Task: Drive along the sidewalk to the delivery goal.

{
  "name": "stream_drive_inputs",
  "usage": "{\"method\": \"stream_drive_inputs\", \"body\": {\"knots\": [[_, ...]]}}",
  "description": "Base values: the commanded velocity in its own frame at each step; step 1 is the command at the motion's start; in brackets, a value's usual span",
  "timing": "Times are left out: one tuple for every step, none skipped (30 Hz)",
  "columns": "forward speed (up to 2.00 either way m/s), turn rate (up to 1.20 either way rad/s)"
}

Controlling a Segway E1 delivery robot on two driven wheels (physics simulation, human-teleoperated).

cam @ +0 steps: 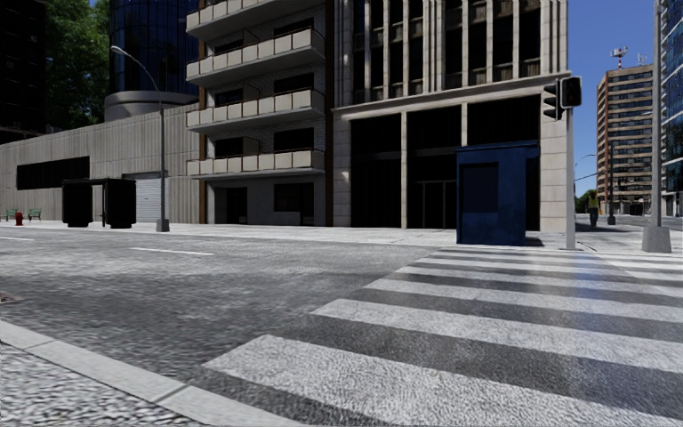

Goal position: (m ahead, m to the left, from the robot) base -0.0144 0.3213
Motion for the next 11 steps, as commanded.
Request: {"method": "stream_drive_inputs", "body": {"knots": [[0.00,0.00],[0.00,0.00],[0.00,0.00],[0.00,0.00],[0.00,0.00],[0.00,0.00],[0.00,0.00],[0.00,0.00],[0.00,0.00],[0.00,0.00],[0.00,0.00]]}}
